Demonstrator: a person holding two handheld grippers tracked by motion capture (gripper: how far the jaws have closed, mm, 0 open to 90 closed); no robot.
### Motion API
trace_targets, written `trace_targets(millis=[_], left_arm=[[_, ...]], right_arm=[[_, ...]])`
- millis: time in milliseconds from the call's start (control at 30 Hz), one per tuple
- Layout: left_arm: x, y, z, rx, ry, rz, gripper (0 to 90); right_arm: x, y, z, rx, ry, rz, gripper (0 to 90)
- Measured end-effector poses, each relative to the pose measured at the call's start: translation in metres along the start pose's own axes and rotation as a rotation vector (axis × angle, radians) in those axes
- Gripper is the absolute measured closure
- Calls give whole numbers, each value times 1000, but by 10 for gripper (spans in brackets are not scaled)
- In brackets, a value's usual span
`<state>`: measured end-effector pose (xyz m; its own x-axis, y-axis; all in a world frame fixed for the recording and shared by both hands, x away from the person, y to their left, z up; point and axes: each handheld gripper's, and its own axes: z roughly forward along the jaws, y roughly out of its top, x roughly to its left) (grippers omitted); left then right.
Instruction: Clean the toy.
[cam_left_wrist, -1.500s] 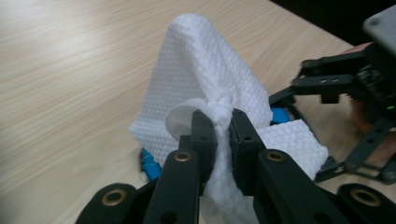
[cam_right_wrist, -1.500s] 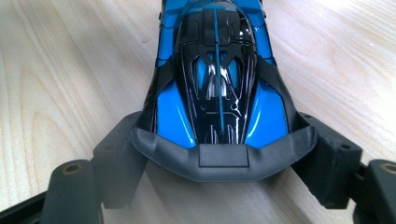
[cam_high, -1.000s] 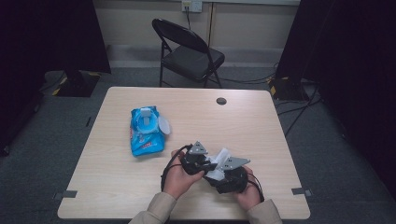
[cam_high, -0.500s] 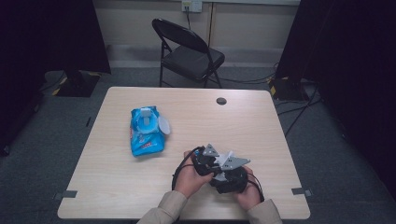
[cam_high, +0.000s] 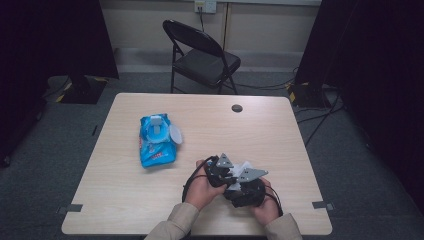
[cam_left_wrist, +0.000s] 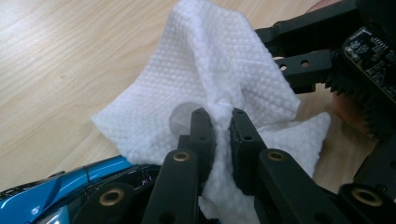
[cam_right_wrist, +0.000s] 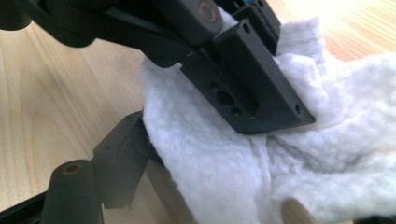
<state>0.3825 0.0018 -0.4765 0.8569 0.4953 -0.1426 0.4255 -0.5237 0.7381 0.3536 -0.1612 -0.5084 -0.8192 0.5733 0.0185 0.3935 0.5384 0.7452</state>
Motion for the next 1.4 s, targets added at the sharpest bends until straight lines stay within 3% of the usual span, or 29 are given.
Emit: trace_targets(millis=[500,633,700,933,1100,1267,1400], left_arm=[[9,-1,-5,-11,26,-16,820],[15,-5,-10,-35,63,-26,820],[19,-7,-11,-48,52,-43,819],[26,-6,-13,-42,79,-56,820],[33,-6,-16,-36,115,-44,819],[45,-11,-18,-40,137,-79,820],[50,-13,-18,-56,116,-101,823]], right_arm=[[0,0,0,-1,0,0,246],[0,0,0,-1,-1,0,247],[0,0,0,-1,-2,0,247],[1,0,0,0,-3,4,246],[1,0,0,0,-3,4,247],[1,0,0,0,-3,3,246],[0,0,0,0,-2,3,247]])
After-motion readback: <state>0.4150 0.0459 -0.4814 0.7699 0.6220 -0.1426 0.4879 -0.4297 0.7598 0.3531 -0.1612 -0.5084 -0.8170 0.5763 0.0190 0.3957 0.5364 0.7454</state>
